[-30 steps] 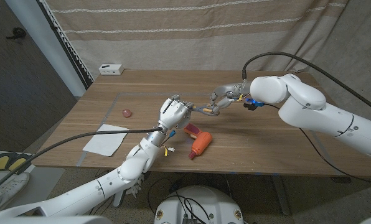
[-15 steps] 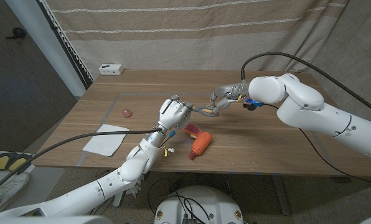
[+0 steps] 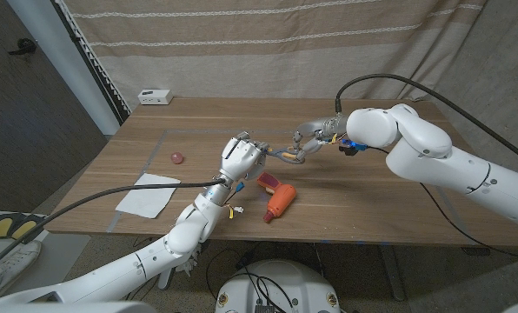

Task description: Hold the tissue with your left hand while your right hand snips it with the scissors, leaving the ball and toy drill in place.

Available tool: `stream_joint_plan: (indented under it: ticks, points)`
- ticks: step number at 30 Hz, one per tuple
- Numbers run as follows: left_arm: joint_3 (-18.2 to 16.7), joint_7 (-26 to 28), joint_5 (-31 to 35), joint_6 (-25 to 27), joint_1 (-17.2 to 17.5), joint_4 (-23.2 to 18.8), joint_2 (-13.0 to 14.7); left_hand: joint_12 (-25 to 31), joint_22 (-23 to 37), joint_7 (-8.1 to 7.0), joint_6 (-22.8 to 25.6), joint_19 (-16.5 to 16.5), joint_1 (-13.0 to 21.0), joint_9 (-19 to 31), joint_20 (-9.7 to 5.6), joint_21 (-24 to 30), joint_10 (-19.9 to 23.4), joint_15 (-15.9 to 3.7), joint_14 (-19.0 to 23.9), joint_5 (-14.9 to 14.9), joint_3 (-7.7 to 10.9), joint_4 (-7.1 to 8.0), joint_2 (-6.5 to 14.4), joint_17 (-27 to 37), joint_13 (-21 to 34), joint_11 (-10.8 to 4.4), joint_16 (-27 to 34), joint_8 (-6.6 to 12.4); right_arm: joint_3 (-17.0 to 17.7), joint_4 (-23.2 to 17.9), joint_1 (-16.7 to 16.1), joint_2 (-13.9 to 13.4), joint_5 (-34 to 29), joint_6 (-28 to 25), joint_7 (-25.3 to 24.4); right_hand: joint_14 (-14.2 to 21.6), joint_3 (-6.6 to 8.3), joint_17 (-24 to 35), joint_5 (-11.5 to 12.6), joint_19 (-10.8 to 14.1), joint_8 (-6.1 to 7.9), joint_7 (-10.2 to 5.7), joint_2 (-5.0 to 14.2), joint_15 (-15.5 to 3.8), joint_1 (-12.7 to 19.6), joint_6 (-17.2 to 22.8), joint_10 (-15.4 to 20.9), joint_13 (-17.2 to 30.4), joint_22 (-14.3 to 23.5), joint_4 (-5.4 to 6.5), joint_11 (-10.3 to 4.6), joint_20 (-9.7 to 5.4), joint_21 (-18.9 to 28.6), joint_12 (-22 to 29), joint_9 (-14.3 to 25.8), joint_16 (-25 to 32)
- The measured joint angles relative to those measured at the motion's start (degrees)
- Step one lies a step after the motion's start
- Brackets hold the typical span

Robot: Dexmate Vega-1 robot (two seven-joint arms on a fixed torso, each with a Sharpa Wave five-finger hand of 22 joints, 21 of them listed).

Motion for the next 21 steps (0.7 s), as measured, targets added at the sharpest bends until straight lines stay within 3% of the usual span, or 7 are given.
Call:
stream_joint_plan:
  ticks: [21]
  points:
    - [-0.1,0.4,-0.1,0.3,-0.2,0.0,-0.5,0.3,0.0,0.31,0.3,0.0,0.3,0.0,0.0,0.2,0.0,0.02,0.0,0.0,-0.07,-0.07,-0.2,0.0,0.0,-0.01,0.0,0.01,0.9,-0.6,-1.8,0.6,-2.6,1.1,0.1,0.1,-0.96,0.0,0.3,0.4,0.4,0.11,0.0,0.54,0.0,2.2,1.9,0.0,0.0,0.47,0.83,1.44,0.0,0.3,0.3,0.0]
